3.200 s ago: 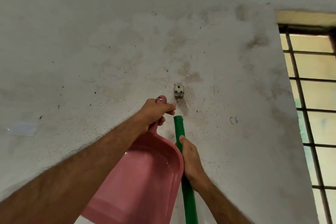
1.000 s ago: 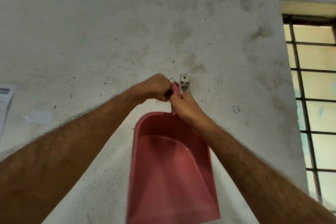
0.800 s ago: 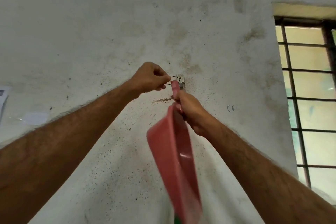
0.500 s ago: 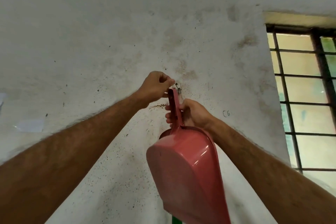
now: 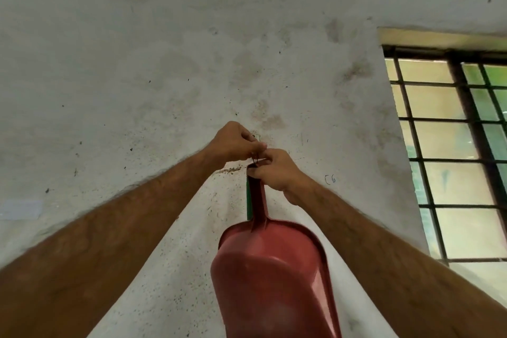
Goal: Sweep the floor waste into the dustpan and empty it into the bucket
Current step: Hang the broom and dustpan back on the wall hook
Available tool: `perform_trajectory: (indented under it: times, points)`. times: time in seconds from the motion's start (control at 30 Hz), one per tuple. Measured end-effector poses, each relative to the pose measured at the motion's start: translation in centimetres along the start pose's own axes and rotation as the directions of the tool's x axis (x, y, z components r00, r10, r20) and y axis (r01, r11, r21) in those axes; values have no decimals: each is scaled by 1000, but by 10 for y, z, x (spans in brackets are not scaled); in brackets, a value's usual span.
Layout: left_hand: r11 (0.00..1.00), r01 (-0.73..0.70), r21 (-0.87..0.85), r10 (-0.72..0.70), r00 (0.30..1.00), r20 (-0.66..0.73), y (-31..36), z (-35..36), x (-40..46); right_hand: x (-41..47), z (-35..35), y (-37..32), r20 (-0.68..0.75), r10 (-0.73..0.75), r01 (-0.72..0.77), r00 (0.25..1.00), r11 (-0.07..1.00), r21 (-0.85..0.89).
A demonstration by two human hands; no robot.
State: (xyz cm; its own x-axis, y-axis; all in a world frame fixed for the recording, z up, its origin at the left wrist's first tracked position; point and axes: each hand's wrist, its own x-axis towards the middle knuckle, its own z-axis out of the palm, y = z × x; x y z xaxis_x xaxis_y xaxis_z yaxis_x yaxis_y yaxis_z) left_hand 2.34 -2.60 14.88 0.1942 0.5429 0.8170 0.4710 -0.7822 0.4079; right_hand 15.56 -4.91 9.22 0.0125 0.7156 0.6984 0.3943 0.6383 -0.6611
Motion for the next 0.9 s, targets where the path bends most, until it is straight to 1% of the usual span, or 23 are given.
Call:
perform_trajectory:
  times: [0.07, 0.13, 0.2, 0.27, 0.33, 0.4, 0.47, 0.5, 0.57, 0.67, 0.77, 0.83, 0.9]
  points:
    - [993, 49, -109, -52, 998, -24, 2, 0, 4, 7, 0, -1, -10, -24, 25, 1000, 999, 32]
    - [952, 133, -276, -141, 990, -9, 3, -1, 4, 12, -3, -1, -42, -25, 28, 999, 997, 72]
    - [877, 227, -423, -215, 974, 75, 2, -2, 3, 14, -7, 0, -56, -12, 18, 998, 994, 107]
    - [835, 270, -480, -226, 963, 150, -2, -3, 3, 16, -10, 3, -58, 4, 4, 998, 992, 127]
    - [859, 246, -448, -209, 969, 130, -8, -1, 5, 19, -9, 8, -56, 26, -18, 998, 990, 143]
    - [902, 187, -389, -184, 982, 45, -14, 2, 8, 23, -5, 11, -31, 49, -42, 998, 981, 191]
    - [928, 135, -348, -157, 987, -34, -18, 7, 12, 25, -2, 11, -35, 78, -65, 996, 959, 274]
    - [936, 111, -333, -143, 987, -71, -21, 11, 14, 29, -1, 13, -59, 91, -70, 994, 951, 300]
    - [949, 66, -310, -111, 985, -132, -27, 18, 17, 38, 2, 17, -150, 95, -46, 984, 953, 299]
    - [962, 24, -271, -79, 978, -193, -34, 27, 17, 50, 6, 24, -288, 57, 11, 956, 973, 230]
    - [971, 4, -237, -67, 964, -259, -38, 34, 19, 55, 8, 26, -400, -57, 79, 915, 996, 38]
    - [976, -4, -218, -66, 948, -312, -38, 38, 21, 61, 8, 26, -439, -108, 107, 892, 994, -27]
    - [980, -9, -196, -63, 930, -361, -38, 40, 26, 68, 9, 23, -442, -133, 109, 887, 991, -79]
